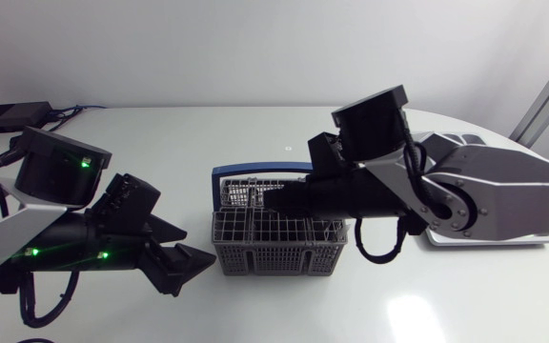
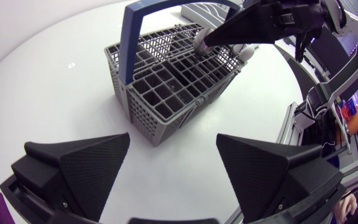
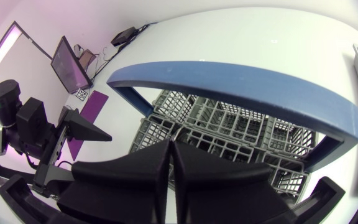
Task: Unload the cutlery basket into the drawer organizer.
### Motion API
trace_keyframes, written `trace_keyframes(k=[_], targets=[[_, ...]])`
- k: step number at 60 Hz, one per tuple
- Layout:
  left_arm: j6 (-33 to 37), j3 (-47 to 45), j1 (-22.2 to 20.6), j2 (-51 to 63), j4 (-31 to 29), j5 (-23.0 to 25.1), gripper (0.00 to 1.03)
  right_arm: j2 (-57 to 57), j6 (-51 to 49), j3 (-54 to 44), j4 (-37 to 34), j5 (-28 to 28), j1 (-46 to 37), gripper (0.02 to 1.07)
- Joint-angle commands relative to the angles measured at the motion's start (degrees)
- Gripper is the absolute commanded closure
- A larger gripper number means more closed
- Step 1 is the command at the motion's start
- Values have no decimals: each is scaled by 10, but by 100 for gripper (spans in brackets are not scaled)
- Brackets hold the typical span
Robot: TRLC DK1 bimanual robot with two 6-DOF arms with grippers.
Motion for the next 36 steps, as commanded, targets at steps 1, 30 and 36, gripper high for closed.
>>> trace_keyframes(k=[1,30,36], targets=[[2,-12,-4,0,5,4,6,-7,20,-18,-6,-16,-12,101],[-9,-11,-16,0,4,-2,6,-7,45,-28,-1,-98,-47,101],[-10,-11,-19,0,4,-4,6,-10,45,-28,0,-99,-47,101]])
